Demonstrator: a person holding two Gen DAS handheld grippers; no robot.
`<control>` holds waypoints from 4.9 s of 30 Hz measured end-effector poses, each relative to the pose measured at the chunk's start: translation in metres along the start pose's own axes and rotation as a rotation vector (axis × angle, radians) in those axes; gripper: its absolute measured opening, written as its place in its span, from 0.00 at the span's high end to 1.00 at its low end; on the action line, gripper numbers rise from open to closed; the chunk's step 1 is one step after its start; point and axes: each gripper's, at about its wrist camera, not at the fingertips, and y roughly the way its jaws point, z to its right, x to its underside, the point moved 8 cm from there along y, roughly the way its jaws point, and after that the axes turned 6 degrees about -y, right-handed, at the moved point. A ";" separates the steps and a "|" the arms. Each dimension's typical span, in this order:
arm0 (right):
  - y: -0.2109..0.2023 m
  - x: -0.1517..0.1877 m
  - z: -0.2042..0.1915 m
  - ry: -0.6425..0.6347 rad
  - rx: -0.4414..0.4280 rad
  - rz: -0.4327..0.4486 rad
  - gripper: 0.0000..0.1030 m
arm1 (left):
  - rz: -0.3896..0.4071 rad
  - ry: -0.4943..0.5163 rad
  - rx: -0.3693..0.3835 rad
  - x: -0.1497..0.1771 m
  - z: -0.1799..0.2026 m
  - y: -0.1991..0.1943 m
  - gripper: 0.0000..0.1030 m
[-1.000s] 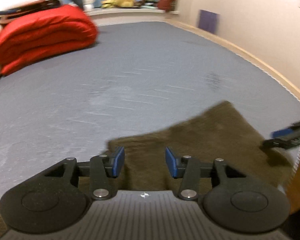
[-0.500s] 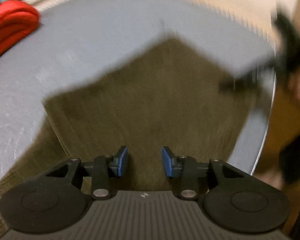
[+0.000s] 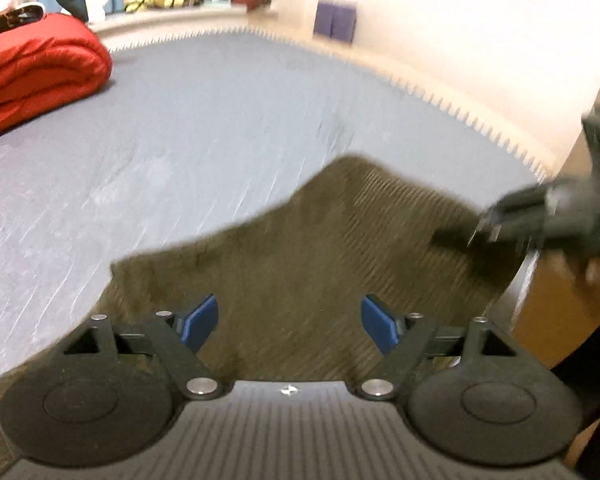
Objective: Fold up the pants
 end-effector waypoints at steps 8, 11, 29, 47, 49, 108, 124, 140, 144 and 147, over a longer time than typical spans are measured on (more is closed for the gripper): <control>-0.052 -0.015 -0.135 -0.488 -0.053 0.234 0.83 | 0.085 -0.268 0.258 -0.046 0.000 -0.028 0.11; -0.057 -0.005 -0.179 -0.630 -0.099 0.262 0.83 | 0.031 -0.273 0.242 -0.046 -0.002 -0.014 0.11; -0.037 -0.014 -0.228 -0.657 -0.380 0.144 0.38 | -0.046 -0.243 -0.106 -0.010 -0.078 -0.007 0.79; 0.061 -0.064 -0.201 -0.139 -0.500 -0.027 0.18 | -0.021 -0.488 -0.520 0.082 -0.273 -0.144 0.35; 0.065 -0.063 -0.209 -0.130 -0.510 -0.038 0.15 | -0.006 -0.549 -0.504 0.087 -0.284 -0.147 0.14; 0.049 -0.137 -0.082 0.031 -0.351 0.099 0.63 | 0.050 -0.576 -0.014 -0.020 -0.166 0.017 0.56; 0.109 -0.142 -0.016 0.001 -0.091 0.096 0.44 | 0.144 -0.363 -0.424 -0.034 -0.148 0.011 0.37; 0.090 -0.082 -0.065 -0.422 -0.264 0.015 0.36 | -0.060 -0.037 -0.295 0.009 -0.072 0.022 0.50; 0.090 -0.078 -0.061 -0.446 -0.241 0.015 0.36 | -0.198 0.034 -0.303 0.046 -0.074 0.046 0.48; 0.106 -0.059 -0.060 -0.492 -0.215 -0.050 0.35 | -0.178 0.024 -0.312 0.044 -0.071 0.038 0.47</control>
